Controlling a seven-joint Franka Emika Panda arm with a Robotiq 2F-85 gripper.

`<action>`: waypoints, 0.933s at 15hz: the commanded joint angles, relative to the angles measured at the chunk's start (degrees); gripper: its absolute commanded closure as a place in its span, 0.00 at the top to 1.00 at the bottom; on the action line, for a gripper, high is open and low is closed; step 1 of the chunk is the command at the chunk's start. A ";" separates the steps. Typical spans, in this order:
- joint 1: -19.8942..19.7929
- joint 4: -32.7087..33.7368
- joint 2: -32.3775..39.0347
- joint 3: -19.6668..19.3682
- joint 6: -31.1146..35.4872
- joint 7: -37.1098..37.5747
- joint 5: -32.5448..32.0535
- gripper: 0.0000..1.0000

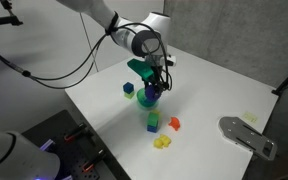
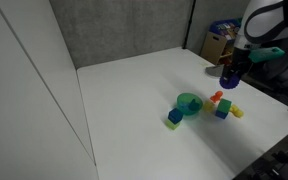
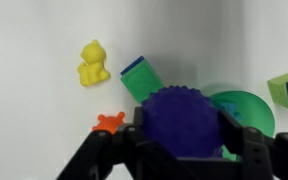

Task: Put the blue circular object on the green block

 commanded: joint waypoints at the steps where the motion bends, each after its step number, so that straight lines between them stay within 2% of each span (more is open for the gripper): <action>1: -0.96 1.09 -0.77 0.30 -5.76 2.31 2.96 0.47; 2: -0.67 0.28 -0.01 0.06 -2.79 1.82 1.29 0.72; 5: -0.72 0.57 -0.01 0.12 -4.25 1.82 2.08 0.72; 6: -0.71 0.59 -0.01 0.13 -4.27 1.82 2.09 0.47; 14: 0.64 -4.56 -1.16 -1.65 6.56 21.11 2.31 0.47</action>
